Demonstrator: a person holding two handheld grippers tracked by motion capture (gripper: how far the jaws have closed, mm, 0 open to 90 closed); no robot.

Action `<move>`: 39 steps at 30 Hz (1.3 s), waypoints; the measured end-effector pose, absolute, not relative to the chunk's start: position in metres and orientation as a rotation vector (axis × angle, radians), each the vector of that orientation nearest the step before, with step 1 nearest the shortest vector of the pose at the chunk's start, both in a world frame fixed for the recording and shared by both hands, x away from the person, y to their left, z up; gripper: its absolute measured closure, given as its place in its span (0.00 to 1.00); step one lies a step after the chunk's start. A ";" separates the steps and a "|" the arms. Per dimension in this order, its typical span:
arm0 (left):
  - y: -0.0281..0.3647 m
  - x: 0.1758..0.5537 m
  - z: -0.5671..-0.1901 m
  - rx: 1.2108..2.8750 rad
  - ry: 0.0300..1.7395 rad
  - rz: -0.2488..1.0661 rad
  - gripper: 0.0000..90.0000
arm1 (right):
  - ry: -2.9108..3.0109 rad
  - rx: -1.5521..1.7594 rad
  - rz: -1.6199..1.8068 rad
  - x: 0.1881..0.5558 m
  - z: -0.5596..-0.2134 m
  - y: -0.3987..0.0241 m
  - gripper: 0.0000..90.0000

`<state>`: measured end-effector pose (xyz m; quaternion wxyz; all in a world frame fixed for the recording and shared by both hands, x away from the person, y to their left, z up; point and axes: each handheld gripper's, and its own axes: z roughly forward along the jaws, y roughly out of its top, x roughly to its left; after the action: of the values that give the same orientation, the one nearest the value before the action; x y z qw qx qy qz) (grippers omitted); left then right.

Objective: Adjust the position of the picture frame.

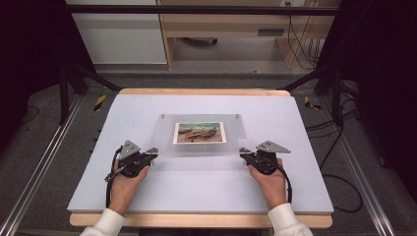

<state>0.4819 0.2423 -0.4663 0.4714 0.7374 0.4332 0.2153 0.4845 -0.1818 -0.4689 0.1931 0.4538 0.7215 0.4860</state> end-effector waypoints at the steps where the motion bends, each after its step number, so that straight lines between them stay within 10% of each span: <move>1: 0.242 0.482 -0.466 1.806 1.061 0.527 0.93 | 2.024 1.273 1.364 0.485 -0.469 -0.182 0.94; 27: 0.242 0.485 -0.477 1.870 1.073 0.556 0.92 | 2.079 1.287 1.298 0.484 -0.480 -0.175 0.94; 39: 0.249 0.477 -0.470 1.883 1.070 0.580 0.45 | 2.145 1.335 1.270 0.476 -0.482 -0.175 0.42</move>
<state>0.4773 0.2493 -0.4705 0.4345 0.7564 0.4299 0.2329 0.4763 -0.1748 -0.4820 0.1564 0.4662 0.7493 0.4435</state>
